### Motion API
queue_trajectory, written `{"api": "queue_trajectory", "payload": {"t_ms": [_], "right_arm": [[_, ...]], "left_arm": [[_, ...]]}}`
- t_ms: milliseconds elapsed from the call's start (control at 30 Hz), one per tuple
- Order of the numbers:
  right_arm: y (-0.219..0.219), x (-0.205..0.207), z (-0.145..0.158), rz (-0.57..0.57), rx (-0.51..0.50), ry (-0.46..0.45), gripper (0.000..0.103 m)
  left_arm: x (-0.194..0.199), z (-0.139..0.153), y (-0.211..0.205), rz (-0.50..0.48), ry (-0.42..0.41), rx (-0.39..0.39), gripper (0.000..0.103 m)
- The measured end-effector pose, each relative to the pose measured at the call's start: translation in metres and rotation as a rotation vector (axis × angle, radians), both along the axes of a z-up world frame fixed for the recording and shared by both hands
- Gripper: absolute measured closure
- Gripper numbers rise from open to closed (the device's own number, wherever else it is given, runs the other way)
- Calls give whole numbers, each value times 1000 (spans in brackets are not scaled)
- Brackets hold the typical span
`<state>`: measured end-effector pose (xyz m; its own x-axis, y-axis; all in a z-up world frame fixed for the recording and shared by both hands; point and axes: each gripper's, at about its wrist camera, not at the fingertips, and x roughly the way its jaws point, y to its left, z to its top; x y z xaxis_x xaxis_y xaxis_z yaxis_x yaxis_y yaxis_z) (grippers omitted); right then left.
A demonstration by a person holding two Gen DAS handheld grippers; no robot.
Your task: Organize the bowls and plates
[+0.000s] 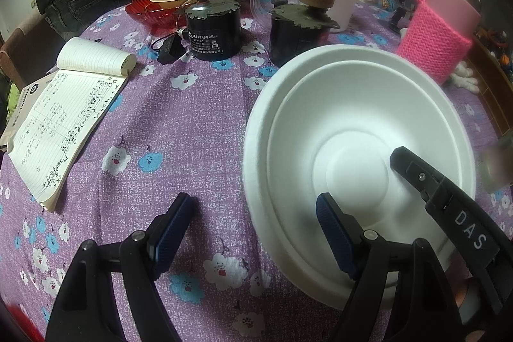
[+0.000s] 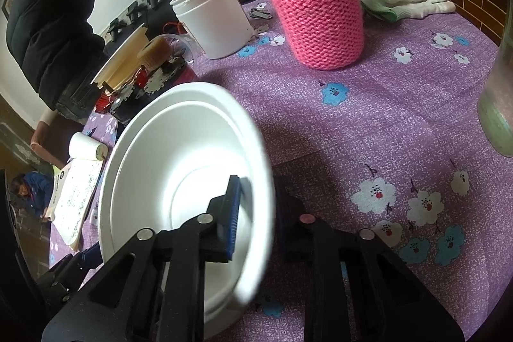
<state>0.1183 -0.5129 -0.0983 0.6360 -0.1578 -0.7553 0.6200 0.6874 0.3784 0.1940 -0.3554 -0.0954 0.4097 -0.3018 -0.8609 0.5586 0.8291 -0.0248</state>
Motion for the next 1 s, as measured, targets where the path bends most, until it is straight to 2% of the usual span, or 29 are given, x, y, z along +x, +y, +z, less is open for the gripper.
{"api": "queue_trajectory", "payload": {"t_ms": [167,300,633,800,1000], "right_arm": [[0,0,0,1,1,-3,90],[0,1,0,1,3,-6,90],[1,-1,2,1,4,-10,90],[1,-1,2,2,6,-11,90],[2,-3,2,2,9,-12,90]], "left_arm": [[-2,0,-1,-6,-14,0,25],[-6,2,-4,-33,-24,-5,37],[-13,3,-10,-74,-28,-19,55],[-17,4,-12,-94,-19,-35,69],[-17,3,-13,-100,-14,-48,75]]}}
